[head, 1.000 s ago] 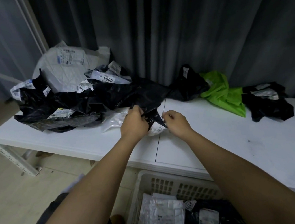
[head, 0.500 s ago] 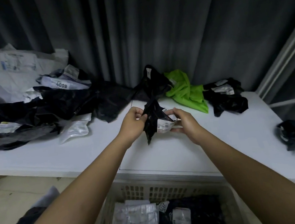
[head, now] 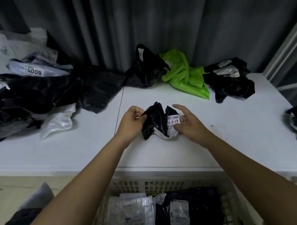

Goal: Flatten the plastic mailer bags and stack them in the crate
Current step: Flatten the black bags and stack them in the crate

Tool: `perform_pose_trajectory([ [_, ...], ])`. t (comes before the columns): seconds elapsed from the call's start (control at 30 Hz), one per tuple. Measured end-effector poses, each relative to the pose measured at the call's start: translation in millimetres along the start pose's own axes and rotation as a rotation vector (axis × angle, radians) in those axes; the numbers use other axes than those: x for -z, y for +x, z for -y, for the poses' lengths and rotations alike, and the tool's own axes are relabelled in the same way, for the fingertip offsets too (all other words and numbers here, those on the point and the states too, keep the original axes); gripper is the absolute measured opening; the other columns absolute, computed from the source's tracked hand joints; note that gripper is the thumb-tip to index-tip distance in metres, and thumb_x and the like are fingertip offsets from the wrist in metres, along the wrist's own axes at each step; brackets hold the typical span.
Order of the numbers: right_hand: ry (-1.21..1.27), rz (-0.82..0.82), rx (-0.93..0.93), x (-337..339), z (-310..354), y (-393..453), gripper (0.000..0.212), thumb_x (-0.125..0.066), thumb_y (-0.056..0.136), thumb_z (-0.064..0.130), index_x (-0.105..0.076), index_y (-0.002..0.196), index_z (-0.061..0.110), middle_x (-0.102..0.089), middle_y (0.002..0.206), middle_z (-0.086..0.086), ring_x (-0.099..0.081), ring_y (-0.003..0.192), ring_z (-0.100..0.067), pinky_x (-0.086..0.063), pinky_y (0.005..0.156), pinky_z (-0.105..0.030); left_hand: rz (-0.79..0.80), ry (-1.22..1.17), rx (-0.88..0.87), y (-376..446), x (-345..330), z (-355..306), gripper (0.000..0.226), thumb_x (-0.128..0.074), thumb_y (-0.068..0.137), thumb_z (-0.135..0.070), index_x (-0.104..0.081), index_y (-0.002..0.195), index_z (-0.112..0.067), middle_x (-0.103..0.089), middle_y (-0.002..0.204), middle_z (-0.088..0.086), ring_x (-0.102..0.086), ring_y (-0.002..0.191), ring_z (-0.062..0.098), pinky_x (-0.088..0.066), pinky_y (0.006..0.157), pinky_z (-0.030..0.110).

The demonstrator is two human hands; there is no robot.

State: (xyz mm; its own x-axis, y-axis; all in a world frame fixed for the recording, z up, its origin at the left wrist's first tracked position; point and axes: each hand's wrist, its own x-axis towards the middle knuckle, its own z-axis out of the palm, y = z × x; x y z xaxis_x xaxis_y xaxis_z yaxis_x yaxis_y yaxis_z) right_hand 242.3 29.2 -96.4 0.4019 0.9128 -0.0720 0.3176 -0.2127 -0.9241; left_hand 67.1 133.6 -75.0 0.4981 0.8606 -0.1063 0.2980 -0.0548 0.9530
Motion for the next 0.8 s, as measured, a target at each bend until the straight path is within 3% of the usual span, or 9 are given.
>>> perform_pose_trajectory([
  [0.07,-0.114,0.056,0.028,2.4,-5.1,-2.6,0.072,-0.057,0.088,-0.001,-0.029,0.145,0.034,-0.052,0.061,0.016,-0.042,0.053,-0.002,-0.036,0.055,-0.016,0.057,0.016,-0.001,0.1,-2.3,-0.7,0.018,-0.046,0.097,-0.003,-0.047,0.085,-0.016,-0.056,0.078,0.004,-0.049,0.068,0.014,-0.037,0.054,0.008],
  [0.13,-0.25,0.018,0.071,4.7,-8.9,-1.3,0.067,-0.063,0.089,0.011,-0.033,0.144,0.033,-0.051,0.095,0.006,-0.05,0.083,-0.008,-0.041,0.077,-0.02,0.097,0.045,0.002,-0.2,-5.4,-1.8,0.012,-0.045,0.099,-0.006,-0.046,0.09,-0.014,-0.053,0.072,0.002,-0.046,0.064,0.013,-0.036,0.052,0.011],
  [0.23,-0.195,-0.049,0.131,5.7,-9.4,3.1,0.024,-0.063,0.091,0.014,-0.061,0.114,0.02,-0.05,0.105,0.001,-0.05,0.107,-0.016,-0.041,0.096,-0.028,0.103,0.029,0.027,2.5,-10.7,-0.7,0.012,-0.046,0.099,-0.011,-0.045,0.089,-0.017,-0.048,0.067,0.001,-0.042,0.06,0.012,-0.037,0.062,0.024],
  [0.27,-0.16,-0.074,0.139,6.4,-9.0,4.2,0.01,-0.062,0.091,0.012,-0.064,0.097,0.02,-0.054,0.098,0.002,-0.054,0.101,-0.014,-0.044,0.092,-0.028,0.099,0.005,0.042,3.3,-11.9,0.0,0.014,-0.046,0.099,-0.013,-0.045,0.087,-0.019,-0.049,0.068,0.002,-0.044,0.061,0.014,-0.039,0.066,0.028],
  [0.37,-0.061,-0.12,0.107,10.7,-9.0,7.8,0.022,-0.064,0.09,0.009,-0.059,0.074,0.023,-0.06,0.077,0.001,-0.056,0.07,-0.003,-0.046,0.07,-0.017,0.05,-0.067,0.112,3.9,-11.5,3.1,0.015,-0.046,0.1,-0.017,-0.046,0.086,-0.019,-0.057,0.075,0.006,-0.054,0.067,0.017,-0.045,0.074,0.035],
  [0.5,0.069,-0.142,-0.055,14.0,-14.0,5.9,0.013,-0.062,0.092,0.013,-0.06,0.079,0.011,-0.062,0.077,-0.01,-0.055,0.07,-0.014,-0.043,0.07,-0.025,-0.055,-0.124,0.227,6.5,-8.9,11.8,0.016,-0.044,0.101,-0.019,-0.043,0.084,-0.018,-0.058,0.08,0.007,-0.054,0.071,0.021,-0.047,0.065,0.032],
  [0.6,0.113,-0.208,-0.119,15.2,-17.8,5.3,0.018,-0.06,0.093,0.014,-0.057,0.077,0.009,-0.056,0.068,-0.004,-0.053,0.064,-0.014,-0.047,0.068,-0.031,-0.11,-0.126,0.3,8.7,-7.6,17.8,0.019,-0.044,0.1,-0.02,-0.041,0.081,-0.019,-0.056,0.075,0.003,-0.053,0.065,0.018,-0.045,0.06,0.027],
  [0.7,0.205,-0.254,-0.161,15.0,-18.9,2.9,0.023,-0.056,0.095,0.011,-0.05,0.073,0.009,-0.052,0.064,-0.004,-0.054,0.048,-0.002,-0.048,0.05,-0.017,-0.141,-0.134,0.332,10.0,-6.4,22.1,0.015,-0.043,0.1,-0.019,-0.041,0.085,-0.017,-0.054,0.073,0.004,-0.052,0.06,0.017,-0.045,0.058,0.027],
  [0.8,0.206,-0.298,-0.165,16.1,-19.3,1.0,0.021,-0.054,0.096,0.011,-0.049,0.076,0.009,-0.056,0.066,-0.002,-0.055,0.055,-0.009,-0.047,0.046,-0.017,-0.174,-0.133,0.355,12.3,-3.8,26.0,0.01,-0.043,0.1,-0.019,-0.041,0.091,-0.015,-0.054,0.074,0.005,-0.052,0.06,0.017,-0.045,0.057,0.027],
])
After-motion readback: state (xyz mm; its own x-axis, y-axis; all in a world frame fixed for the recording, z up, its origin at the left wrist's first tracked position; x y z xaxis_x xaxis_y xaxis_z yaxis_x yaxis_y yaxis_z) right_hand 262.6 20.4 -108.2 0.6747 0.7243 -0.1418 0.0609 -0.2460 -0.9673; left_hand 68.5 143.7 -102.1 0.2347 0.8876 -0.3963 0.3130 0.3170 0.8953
